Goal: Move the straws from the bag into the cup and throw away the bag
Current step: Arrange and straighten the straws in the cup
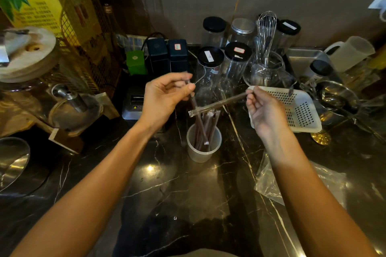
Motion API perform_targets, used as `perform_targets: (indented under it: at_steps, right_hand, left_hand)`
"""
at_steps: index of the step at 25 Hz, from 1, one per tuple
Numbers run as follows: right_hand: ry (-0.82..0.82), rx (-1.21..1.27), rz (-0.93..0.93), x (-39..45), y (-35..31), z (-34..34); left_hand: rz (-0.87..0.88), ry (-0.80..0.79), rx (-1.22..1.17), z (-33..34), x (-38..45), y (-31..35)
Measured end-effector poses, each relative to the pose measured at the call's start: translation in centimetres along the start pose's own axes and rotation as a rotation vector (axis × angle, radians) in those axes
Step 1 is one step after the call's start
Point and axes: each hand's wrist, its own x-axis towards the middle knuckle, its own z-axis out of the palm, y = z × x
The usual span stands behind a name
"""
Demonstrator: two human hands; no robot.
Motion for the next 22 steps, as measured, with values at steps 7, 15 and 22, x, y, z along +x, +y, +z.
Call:
perform_targets:
  at_steps: [7,15,22]
  right_hand:
    - [-0.179,-0.243,-0.111,-1.4,0.9,0.8]
    - [-0.423,-0.453,-0.166,-2.6,1.7,3.0]
    - [-0.438,-0.539,-0.36,-2.0,2.9,2.6]
  left_hand:
    - [-0.062,-0.198,-0.043,2.0,-0.4,-1.4]
    - [-0.157,-0.146,-0.059,3.8,-0.3,-1.0]
    - [-0.241,-0.159,-0.093,3.8,-0.4,0.0]
